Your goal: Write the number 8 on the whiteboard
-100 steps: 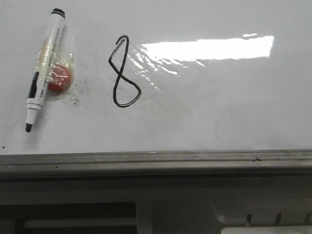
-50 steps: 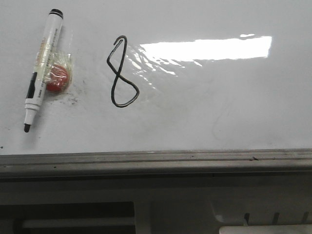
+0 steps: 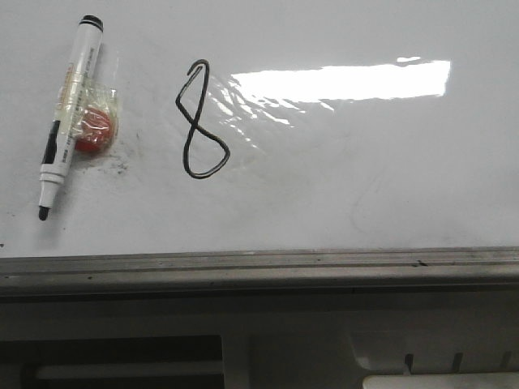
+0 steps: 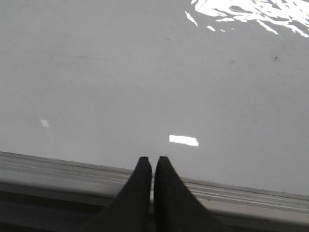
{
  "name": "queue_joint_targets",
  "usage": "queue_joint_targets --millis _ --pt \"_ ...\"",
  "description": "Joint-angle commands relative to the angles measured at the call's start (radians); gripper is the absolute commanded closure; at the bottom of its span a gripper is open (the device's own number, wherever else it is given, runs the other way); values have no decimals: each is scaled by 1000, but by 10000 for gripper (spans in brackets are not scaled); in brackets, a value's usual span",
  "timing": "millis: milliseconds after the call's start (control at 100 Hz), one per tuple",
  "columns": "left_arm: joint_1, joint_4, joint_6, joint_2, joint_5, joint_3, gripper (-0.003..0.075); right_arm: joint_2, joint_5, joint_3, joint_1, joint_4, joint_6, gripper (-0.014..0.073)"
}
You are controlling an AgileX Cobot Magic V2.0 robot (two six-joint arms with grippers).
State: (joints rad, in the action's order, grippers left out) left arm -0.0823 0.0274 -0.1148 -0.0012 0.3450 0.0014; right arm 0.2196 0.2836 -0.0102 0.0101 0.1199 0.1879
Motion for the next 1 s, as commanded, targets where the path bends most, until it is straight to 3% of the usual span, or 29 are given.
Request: queue_joint_targets --millis 0,150,300,990 --pt "5 14 -8 -32 -38 32 741 -34 -72 -12 54 9 5 657" --pt "5 14 -8 -32 -38 32 741 -211 -428 -12 75 9 -7 657" --pt "5 14 -8 -30 -39 32 741 -237 -584 -14 77 2 -44 657" --pt "5 14 -8 -30 -39 32 741 -253 -586 -14 77 -7 -58 657"
